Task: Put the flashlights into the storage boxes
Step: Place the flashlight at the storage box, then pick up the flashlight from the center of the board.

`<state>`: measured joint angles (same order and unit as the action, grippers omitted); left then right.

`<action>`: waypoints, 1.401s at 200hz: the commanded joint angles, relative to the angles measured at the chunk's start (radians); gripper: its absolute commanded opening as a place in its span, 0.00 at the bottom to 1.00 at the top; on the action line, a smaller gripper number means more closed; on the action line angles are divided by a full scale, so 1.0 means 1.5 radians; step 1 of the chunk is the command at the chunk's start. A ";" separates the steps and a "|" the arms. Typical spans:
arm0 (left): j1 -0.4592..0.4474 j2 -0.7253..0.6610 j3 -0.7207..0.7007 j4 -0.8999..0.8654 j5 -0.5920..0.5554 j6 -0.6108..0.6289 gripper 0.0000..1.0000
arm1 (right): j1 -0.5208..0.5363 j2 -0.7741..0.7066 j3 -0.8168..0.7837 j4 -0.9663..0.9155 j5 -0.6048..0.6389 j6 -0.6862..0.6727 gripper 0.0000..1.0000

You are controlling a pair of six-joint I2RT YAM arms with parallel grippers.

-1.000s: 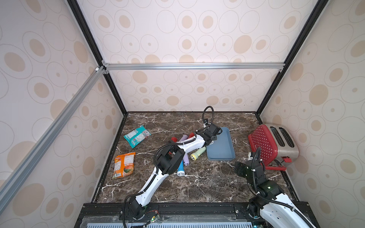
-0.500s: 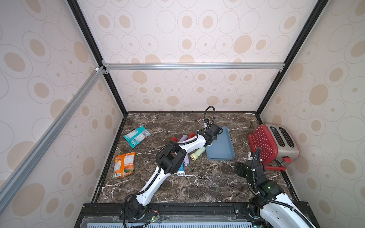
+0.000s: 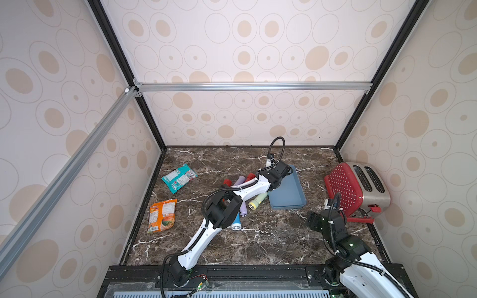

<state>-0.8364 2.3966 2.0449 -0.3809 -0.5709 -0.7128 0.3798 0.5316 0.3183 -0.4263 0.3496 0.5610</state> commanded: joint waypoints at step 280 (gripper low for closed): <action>0.134 -0.695 -0.996 0.100 -0.070 0.012 0.73 | 0.340 0.663 0.507 -0.054 -0.081 0.157 0.75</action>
<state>-0.6399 1.4239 0.5888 -0.2554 -0.6430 -0.6830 0.8684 1.4879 1.0439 -0.5209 0.2687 0.8688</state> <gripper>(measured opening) 0.733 0.798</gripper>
